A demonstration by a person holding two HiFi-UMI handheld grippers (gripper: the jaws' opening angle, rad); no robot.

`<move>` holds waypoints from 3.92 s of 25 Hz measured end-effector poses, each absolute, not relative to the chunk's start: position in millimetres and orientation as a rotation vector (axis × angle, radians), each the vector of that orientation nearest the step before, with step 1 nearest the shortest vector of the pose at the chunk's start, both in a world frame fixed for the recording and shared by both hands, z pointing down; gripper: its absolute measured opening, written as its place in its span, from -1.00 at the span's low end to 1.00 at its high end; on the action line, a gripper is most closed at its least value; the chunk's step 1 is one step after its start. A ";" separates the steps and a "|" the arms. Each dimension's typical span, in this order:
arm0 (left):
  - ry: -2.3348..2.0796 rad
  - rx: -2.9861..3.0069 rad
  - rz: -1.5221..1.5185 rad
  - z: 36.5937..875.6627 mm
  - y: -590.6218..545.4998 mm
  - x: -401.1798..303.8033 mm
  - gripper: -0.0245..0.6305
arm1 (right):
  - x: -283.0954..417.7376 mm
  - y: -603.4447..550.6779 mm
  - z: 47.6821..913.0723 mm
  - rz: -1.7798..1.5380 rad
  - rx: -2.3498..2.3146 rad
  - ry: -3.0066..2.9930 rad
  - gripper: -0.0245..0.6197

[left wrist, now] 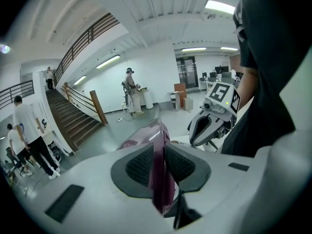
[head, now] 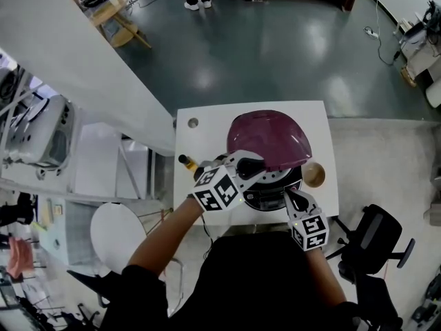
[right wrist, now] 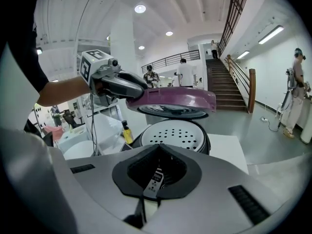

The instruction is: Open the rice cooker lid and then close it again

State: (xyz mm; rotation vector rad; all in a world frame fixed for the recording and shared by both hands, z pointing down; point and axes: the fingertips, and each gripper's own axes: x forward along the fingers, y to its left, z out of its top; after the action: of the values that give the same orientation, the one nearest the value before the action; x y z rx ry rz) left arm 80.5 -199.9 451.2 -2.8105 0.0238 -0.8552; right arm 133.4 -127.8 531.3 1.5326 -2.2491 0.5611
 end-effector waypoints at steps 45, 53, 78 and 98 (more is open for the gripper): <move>-0.133 -2.802 -1.021 549.6 -149.3 81.1 -0.73 | 140.2 -124.1 539.3 0.721 1.675 -2.235 -0.92; -0.151 -2.821 -1.016 554.6 -147.5 79.3 -0.74 | 141.3 -128.5 540.4 0.737 1.690 -2.228 -0.92; -0.111 -2.873 -1.072 568.5 -155.2 82.3 -0.90 | 142.9 -136.7 551.7 0.772 1.671 -2.201 -0.92; -0.144 -2.908 -1.090 573.9 -155.9 82.0 -0.91 | 139.6 -154.3 574.8 0.765 1.486 -2.119 -0.92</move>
State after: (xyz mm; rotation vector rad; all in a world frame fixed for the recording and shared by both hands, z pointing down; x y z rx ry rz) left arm 82.0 -155.9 573.9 -2.9078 -0.1440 -1.0896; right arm 139.6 -154.3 574.8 1.4861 -2.1190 0.7649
